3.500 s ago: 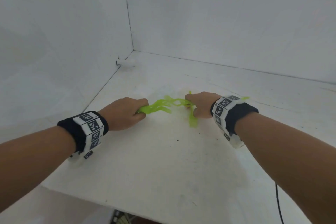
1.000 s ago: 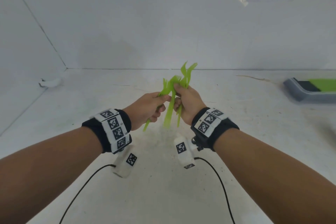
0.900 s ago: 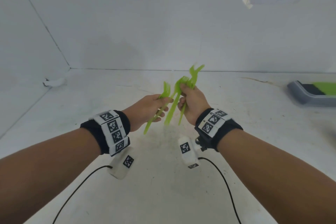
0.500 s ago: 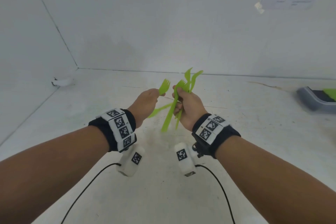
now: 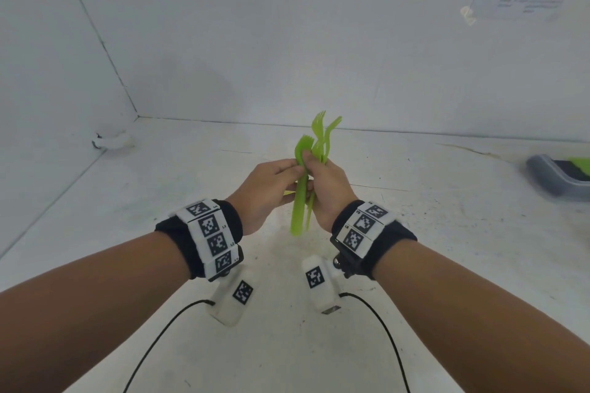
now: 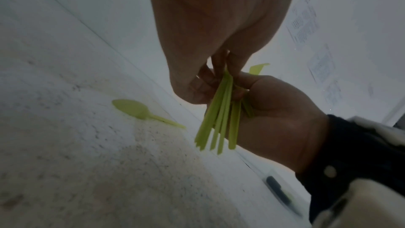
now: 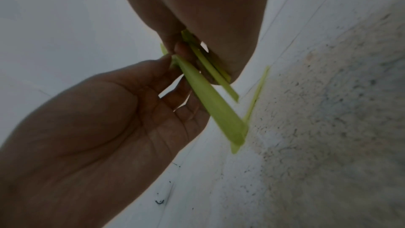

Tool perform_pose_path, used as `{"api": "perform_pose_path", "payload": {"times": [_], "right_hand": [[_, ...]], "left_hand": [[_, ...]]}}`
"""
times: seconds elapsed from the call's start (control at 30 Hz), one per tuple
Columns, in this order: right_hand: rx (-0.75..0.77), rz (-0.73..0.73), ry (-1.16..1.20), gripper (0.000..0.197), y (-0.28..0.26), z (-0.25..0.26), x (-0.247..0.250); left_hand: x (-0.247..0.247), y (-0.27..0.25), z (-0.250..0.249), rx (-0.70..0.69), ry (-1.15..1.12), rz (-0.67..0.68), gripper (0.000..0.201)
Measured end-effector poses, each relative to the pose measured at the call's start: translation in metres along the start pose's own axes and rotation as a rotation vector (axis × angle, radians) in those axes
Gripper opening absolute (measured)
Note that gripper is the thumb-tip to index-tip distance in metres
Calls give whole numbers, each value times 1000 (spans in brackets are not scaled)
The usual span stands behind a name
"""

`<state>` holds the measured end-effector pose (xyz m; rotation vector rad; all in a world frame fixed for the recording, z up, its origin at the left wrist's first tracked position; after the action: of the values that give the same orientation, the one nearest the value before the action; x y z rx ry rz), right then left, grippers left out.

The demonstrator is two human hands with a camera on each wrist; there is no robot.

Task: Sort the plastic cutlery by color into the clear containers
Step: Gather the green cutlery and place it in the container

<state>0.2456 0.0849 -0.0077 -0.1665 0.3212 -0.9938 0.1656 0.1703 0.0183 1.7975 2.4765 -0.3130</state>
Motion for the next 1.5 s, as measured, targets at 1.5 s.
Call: {"api": "perform_pose_path", "payload": {"times": [1.5], "right_hand": [[318,-41,-653,45,-13,-2,22]], "left_hand": [[7,10,-2,115,-167,-218,16]]}}
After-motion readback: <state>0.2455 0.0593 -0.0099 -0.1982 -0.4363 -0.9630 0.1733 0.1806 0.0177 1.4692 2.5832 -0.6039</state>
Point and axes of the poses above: each hand's wrist, its own y-axis towards the middle knuckle, its own x-axis out of the back of the hand, z = x × y, the point moved 3 cm from there along y, towards the middle knuckle, and after that the axes turned 11 degrees about -y, right-handed, at the moved point
